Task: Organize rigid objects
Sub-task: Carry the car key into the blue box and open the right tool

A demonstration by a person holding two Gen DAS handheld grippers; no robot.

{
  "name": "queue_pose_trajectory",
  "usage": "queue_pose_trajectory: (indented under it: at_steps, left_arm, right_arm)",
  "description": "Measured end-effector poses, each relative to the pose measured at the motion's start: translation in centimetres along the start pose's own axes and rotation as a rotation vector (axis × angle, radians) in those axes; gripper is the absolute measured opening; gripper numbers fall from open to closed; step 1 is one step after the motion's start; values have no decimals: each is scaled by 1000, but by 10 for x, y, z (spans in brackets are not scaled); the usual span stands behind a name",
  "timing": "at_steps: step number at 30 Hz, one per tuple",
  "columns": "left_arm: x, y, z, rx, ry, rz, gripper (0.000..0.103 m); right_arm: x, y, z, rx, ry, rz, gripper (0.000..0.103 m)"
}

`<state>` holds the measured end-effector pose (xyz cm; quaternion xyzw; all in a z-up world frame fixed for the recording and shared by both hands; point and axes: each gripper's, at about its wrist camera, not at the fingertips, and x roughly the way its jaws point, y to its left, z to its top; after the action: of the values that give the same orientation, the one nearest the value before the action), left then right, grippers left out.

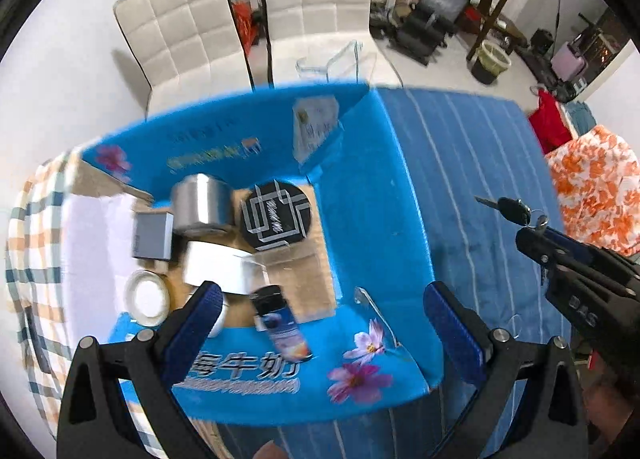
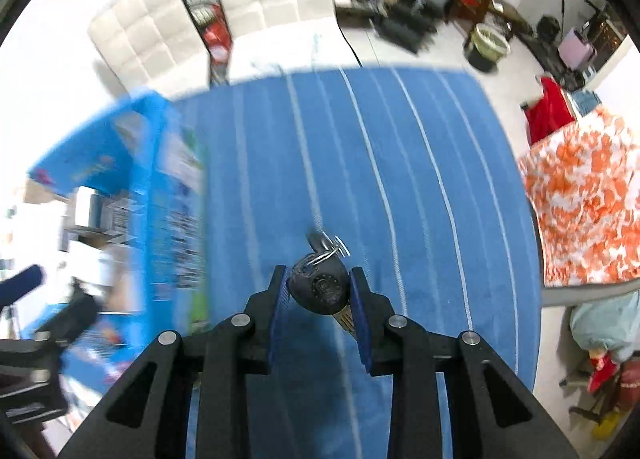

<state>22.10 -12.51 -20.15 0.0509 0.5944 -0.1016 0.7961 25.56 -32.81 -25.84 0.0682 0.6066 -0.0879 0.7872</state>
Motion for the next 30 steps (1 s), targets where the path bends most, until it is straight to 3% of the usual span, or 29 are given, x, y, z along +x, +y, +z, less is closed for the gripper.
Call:
queue_pose_trajectory:
  at_steps: [8,16,24,30]
  left_arm:
    - [-95,41,-14,-55,-174,20,103]
    - [-162,87,-50,-122,-260,77,103]
    - [-168,121,-81,-170,-243,87,103]
    - [-145,144,-96,-199,-191,77,103]
  right_arm:
    - [-121,47,-9,-62,-183,107,32]
    - [-192,121,-44,-152,-256,192,32]
    - [-217,181,-83,-243,-263,253,32]
    - [-197,199,-93,-261,-235,264,32]
